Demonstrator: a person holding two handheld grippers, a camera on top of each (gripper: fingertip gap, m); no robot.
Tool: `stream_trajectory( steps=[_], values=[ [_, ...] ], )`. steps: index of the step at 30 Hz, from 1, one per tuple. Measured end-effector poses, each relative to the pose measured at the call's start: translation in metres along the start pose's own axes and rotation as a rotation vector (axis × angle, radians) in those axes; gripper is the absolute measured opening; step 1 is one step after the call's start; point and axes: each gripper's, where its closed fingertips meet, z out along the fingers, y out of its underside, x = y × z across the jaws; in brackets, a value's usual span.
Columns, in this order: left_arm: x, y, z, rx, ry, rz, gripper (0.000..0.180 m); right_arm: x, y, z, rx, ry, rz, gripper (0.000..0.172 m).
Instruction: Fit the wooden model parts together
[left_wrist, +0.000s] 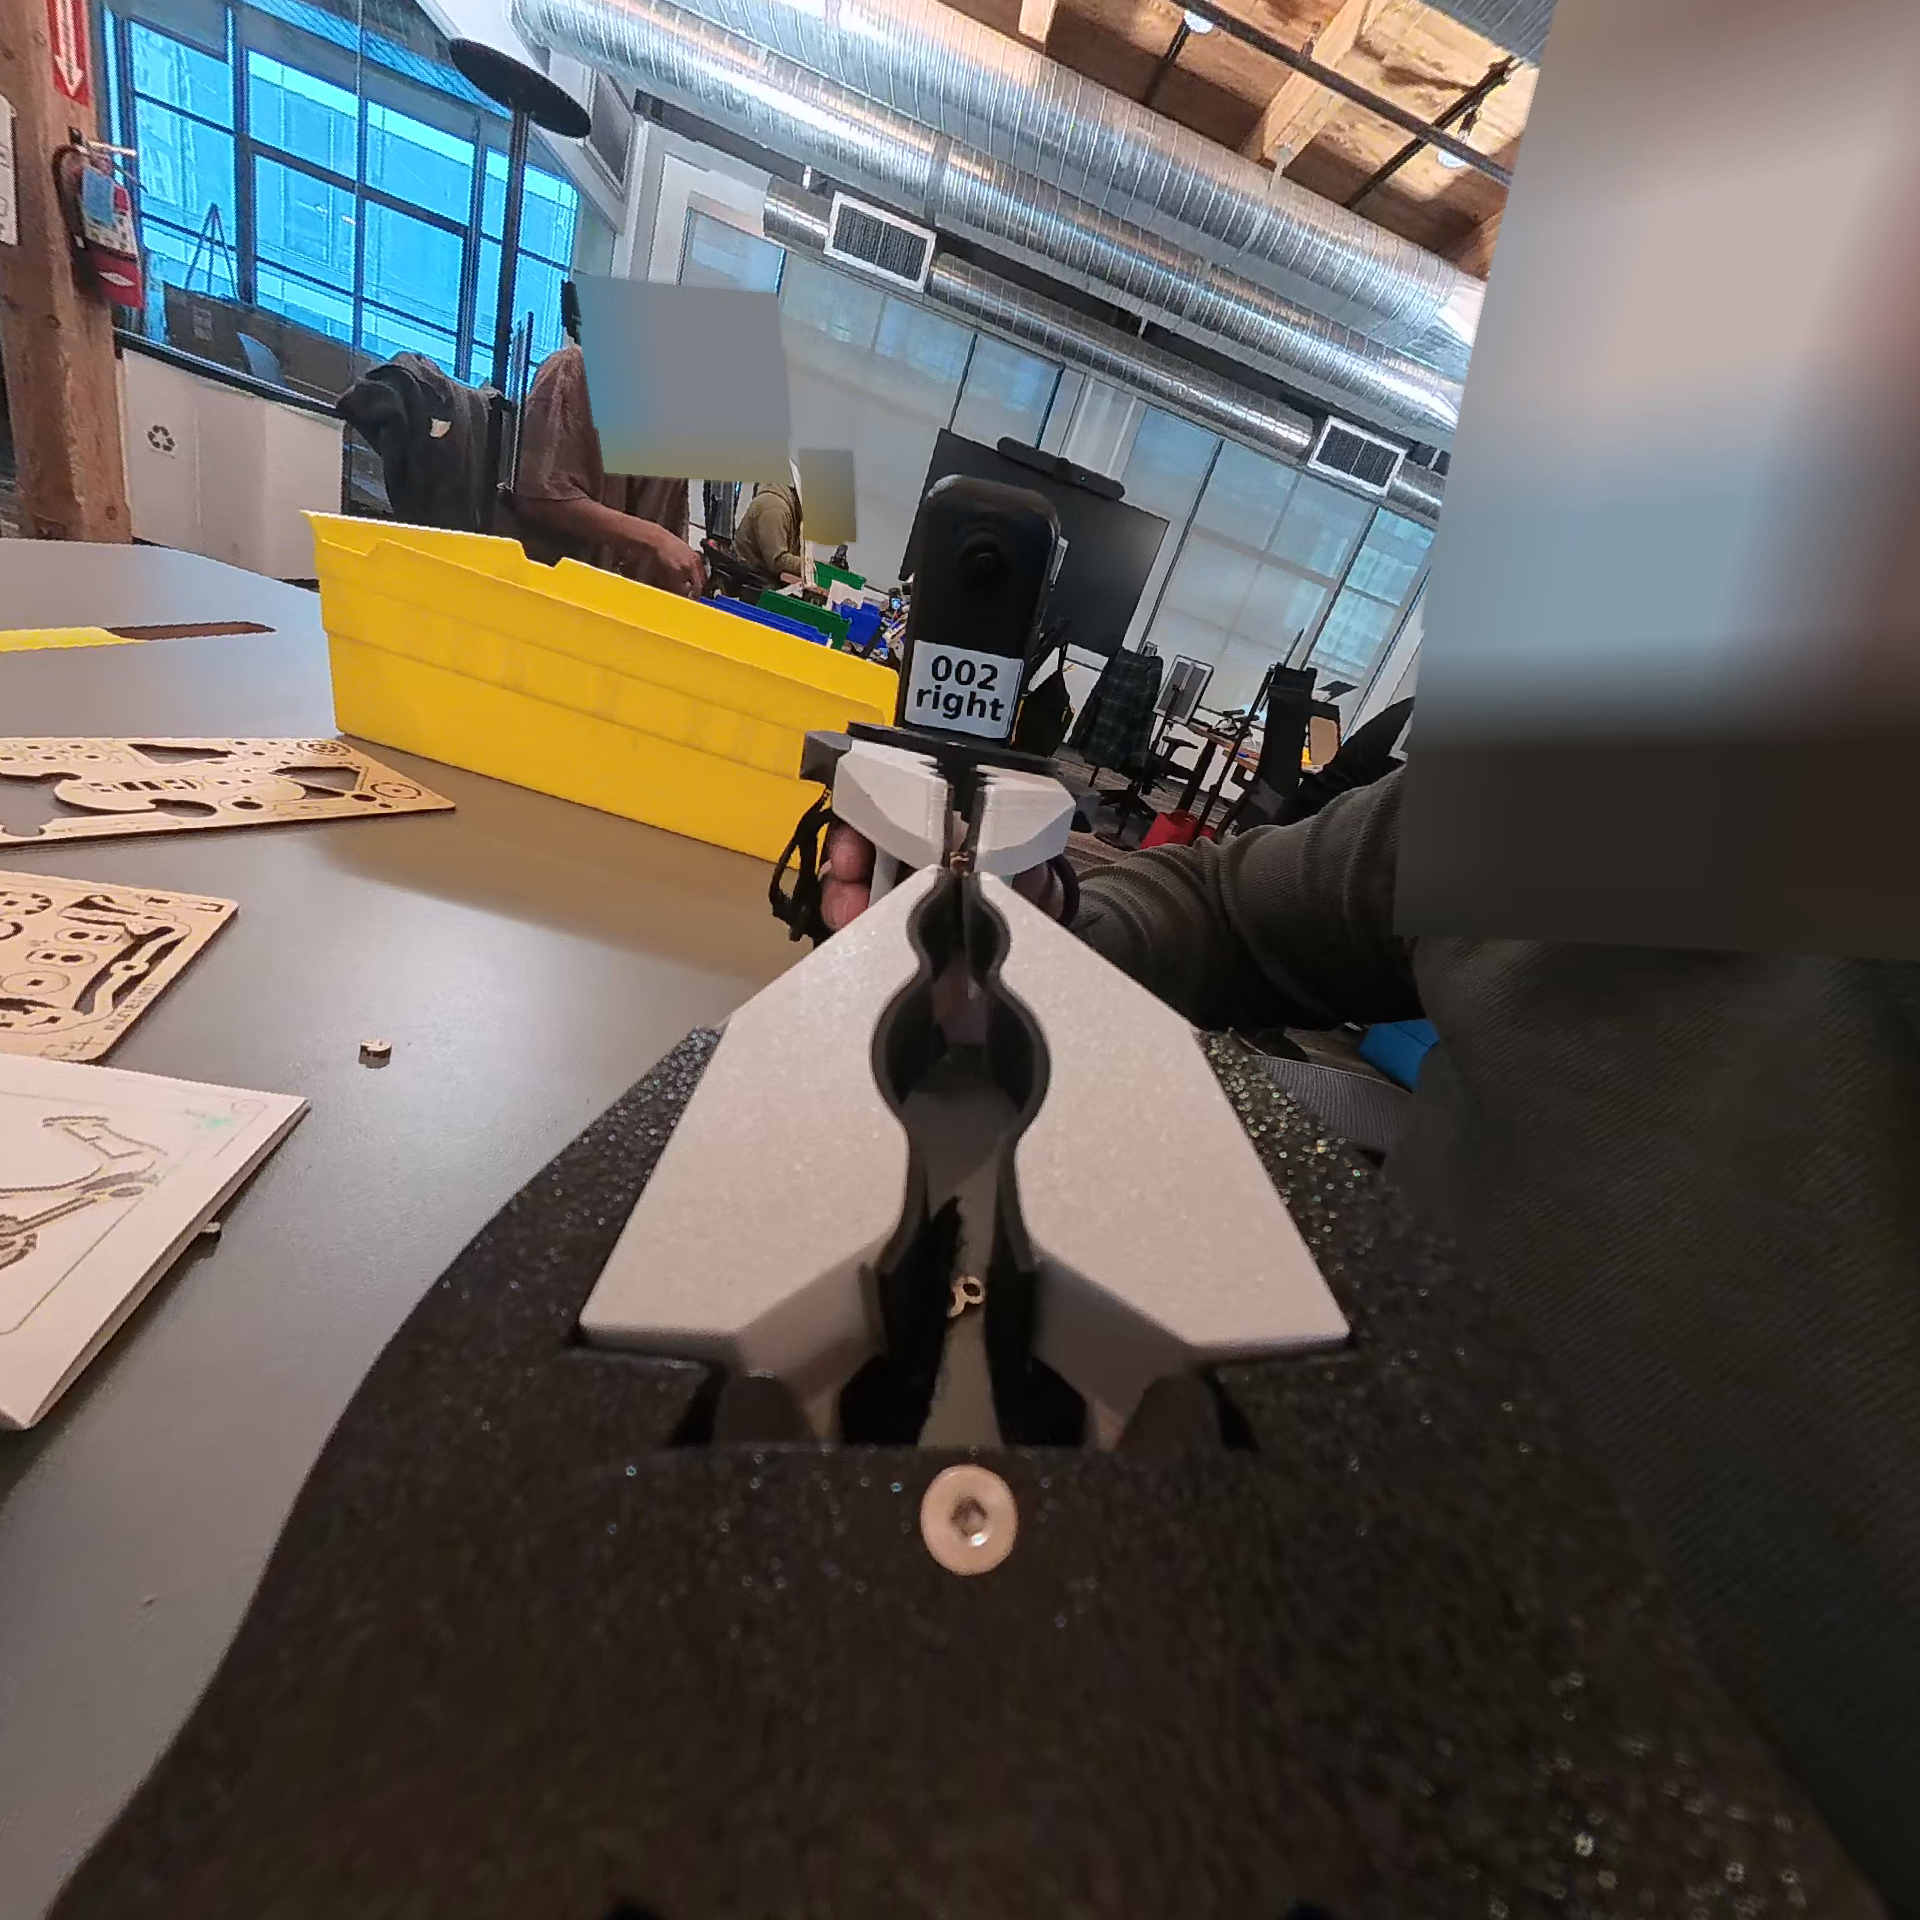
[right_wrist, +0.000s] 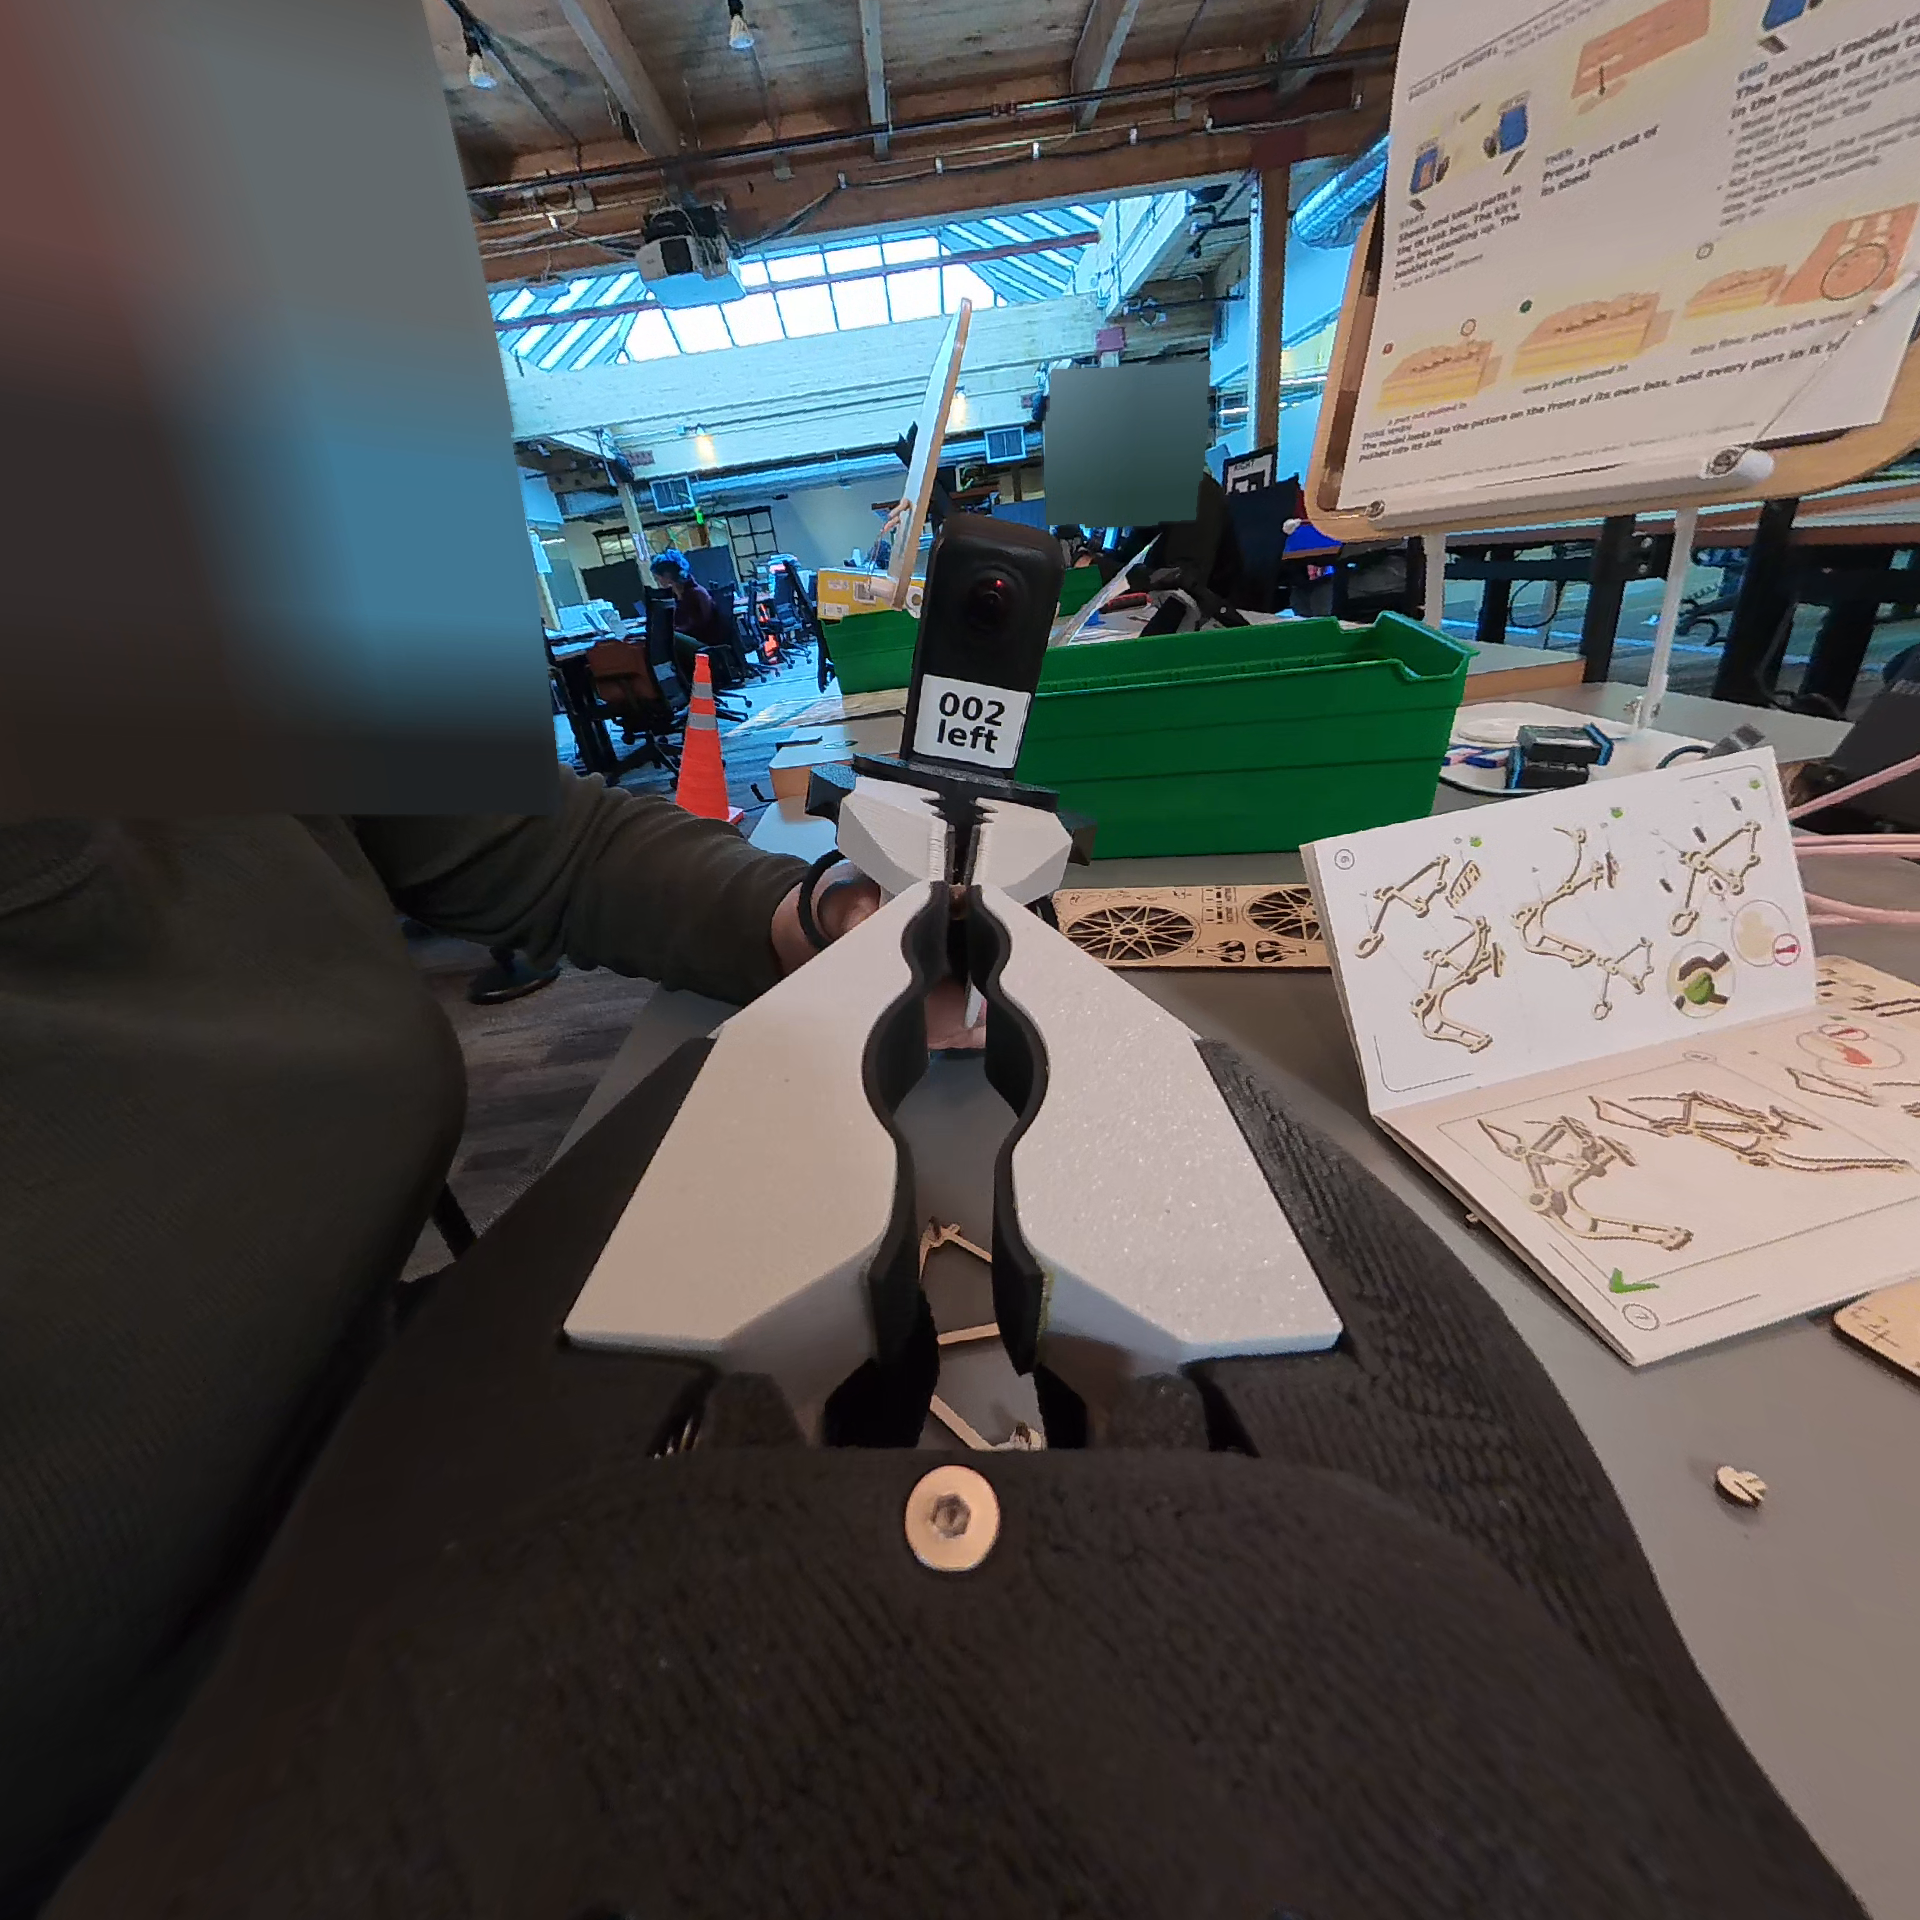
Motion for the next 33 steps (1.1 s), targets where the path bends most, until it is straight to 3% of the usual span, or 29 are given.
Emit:
stream_trajectory(
  steps=[7, 11, 14, 18, 21, 23, 33],
  values=[
    [-0.003, 0.0, 0.0, -0.008, -0.03, 0.019, 0.0, 0.004, 0.002, 0.0, -0.02, 0.011, 0.01, 0.0],
    [-0.023, 0.023, -0.01, -0.246, -0.168, 0.122, 0.021, 0.017, 0.0, -0.008, -0.049, 0.069, 0.024, 0.001],
    [-0.038, 0.05, -0.02, -0.48, -0.252, 0.097, 0.036, 0.028, 0.002, -0.012, -0.091, 0.102, 0.037, 0.0],
    [-0.034, 0.074, -0.026, -0.62, -0.23, -0.047, 0.044, 0.031, 0.017, -0.011, -0.223, 0.12, 0.084, 0.0],
    [-0.029, 0.084, -0.033, -0.695, -0.226, -0.009, 0.045, 0.033, 0.026, -0.012, -0.291, 0.148, 0.088, 0.0],
    [-0.028, 0.087, -0.039, -0.719, -0.227, 0.028, 0.044, 0.032, 0.034, -0.013, -0.342, 0.15, 0.099, 0.0],
    [-0.002, 0.096, -0.031, -0.665, -0.135, -0.178, 0.051, 0.015, 0.073, -0.021, -0.582, 0.064, 0.161, 0.0]
  ],
)
